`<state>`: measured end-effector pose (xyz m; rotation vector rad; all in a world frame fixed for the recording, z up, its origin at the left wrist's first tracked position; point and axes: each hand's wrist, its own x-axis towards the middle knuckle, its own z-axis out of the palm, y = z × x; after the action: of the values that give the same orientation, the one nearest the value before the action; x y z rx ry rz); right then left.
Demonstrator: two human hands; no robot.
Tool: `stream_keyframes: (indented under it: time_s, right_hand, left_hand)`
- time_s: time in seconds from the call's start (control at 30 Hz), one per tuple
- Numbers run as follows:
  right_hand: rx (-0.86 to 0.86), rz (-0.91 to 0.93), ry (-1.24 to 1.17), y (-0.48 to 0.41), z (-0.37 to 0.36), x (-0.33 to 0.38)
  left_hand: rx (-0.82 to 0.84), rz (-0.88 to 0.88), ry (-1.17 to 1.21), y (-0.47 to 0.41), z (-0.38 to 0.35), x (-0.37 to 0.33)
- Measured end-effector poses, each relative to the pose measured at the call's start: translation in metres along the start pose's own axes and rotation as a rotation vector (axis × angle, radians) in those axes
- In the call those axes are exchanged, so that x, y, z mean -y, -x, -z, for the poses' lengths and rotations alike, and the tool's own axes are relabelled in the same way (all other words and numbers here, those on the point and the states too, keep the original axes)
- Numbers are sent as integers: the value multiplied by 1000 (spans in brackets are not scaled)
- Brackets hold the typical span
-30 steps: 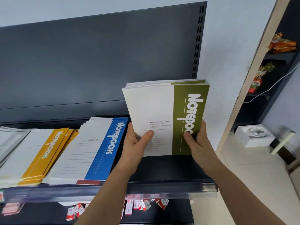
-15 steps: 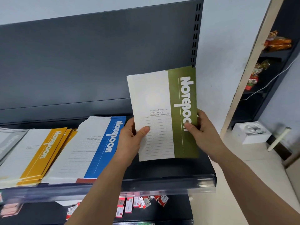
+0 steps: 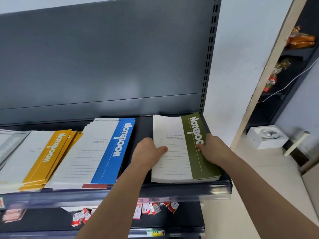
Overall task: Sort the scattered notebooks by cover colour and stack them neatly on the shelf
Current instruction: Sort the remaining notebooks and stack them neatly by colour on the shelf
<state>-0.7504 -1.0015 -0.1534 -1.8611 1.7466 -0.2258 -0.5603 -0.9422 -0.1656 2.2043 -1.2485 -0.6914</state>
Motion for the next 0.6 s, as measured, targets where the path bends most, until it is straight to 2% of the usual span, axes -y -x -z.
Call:
stream_keyframes:
  time_s: [0.23, 0.37, 0.47, 0.6]
  right_hand:
    - [-36, -9, 103, 1, -3, -2]
    - [-186, 239, 461, 9, 3, -1]
    - [-151, 360, 550, 12, -2, 1]
    - [-170, 386, 586, 16, -5, 0]
  left_hand:
    - [-22, -1, -200, 2, 4, -1]
    - [-124, -69, -372, 8, 8, -9]
    - [-119, -178, -449, 11, 4, -13]
    - [-114, -177, -432, 15, 0, -12]
